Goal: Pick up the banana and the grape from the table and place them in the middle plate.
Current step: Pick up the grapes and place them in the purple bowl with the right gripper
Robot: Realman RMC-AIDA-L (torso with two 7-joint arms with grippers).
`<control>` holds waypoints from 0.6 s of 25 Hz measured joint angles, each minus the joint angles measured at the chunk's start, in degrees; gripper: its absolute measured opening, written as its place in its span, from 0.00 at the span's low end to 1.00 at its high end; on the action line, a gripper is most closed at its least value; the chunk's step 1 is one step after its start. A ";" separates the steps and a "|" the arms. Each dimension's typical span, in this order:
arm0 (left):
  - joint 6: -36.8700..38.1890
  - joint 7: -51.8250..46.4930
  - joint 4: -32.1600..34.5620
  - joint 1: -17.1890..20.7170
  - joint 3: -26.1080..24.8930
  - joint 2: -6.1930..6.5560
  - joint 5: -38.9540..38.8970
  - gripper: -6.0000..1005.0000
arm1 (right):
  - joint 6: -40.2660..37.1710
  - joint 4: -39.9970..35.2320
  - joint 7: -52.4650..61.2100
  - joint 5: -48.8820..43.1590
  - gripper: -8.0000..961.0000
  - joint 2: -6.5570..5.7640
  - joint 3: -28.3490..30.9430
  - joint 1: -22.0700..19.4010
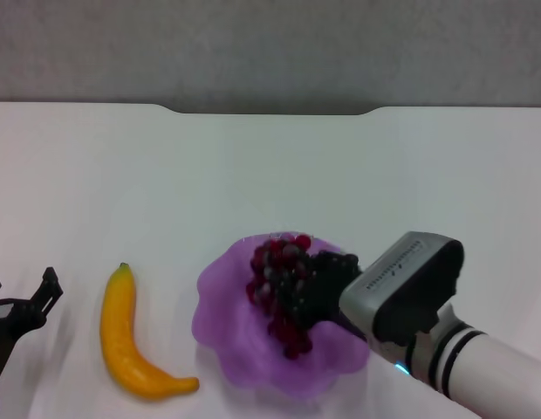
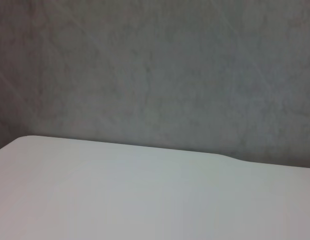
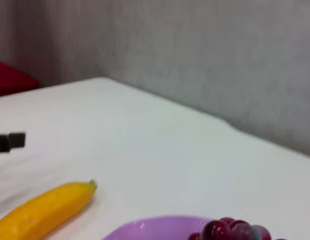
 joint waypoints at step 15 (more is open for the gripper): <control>-0.08 0.01 0.14 0.08 -0.07 -0.01 -0.07 0.89 | 18.82 0.79 1.45 -0.54 0.46 -0.20 12.72 -0.24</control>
